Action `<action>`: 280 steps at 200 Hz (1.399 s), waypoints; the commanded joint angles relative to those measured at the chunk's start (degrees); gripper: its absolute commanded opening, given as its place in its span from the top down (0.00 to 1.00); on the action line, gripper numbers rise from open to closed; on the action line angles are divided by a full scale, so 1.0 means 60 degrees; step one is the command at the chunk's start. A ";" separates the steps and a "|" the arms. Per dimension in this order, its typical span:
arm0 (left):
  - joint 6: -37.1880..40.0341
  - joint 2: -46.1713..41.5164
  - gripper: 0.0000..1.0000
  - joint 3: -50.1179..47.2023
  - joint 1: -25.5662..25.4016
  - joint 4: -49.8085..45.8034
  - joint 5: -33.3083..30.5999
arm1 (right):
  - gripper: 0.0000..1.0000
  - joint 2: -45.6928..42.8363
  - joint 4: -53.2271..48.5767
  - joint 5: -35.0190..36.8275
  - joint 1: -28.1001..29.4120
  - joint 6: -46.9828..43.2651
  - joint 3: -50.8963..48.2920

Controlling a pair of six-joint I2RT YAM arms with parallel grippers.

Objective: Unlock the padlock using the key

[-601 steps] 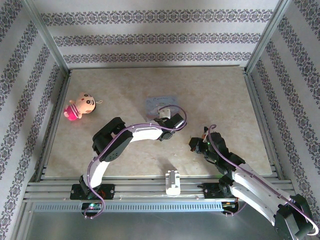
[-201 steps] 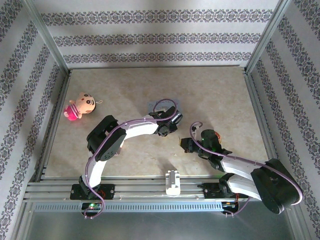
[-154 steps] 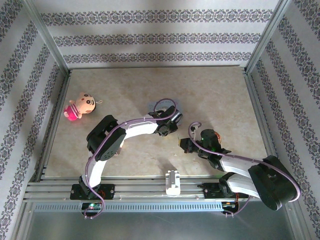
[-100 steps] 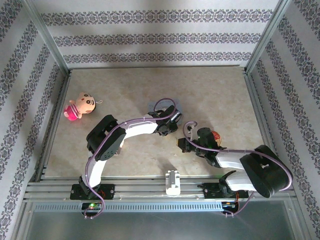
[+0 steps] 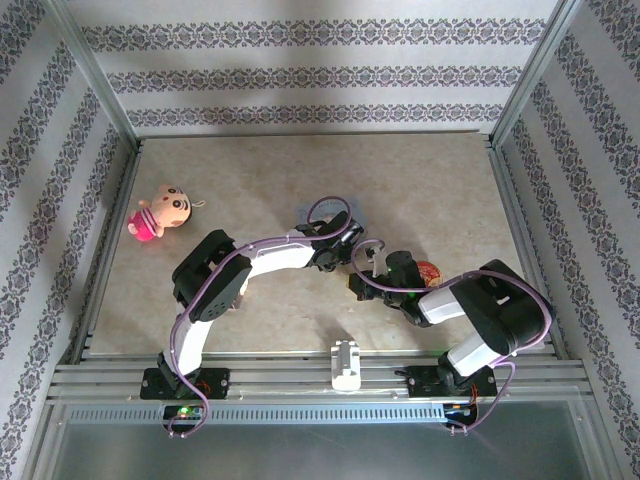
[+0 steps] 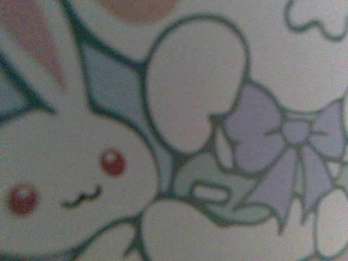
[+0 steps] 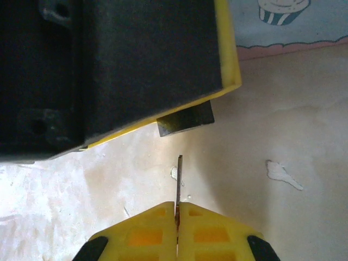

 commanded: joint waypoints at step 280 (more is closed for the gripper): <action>-0.0259 -0.0366 0.99 -0.0380 0.0092 0.0407 0.0652 | 1.00 0.0769 0.2158 -0.1588 -0.0678 -0.0037 0.0447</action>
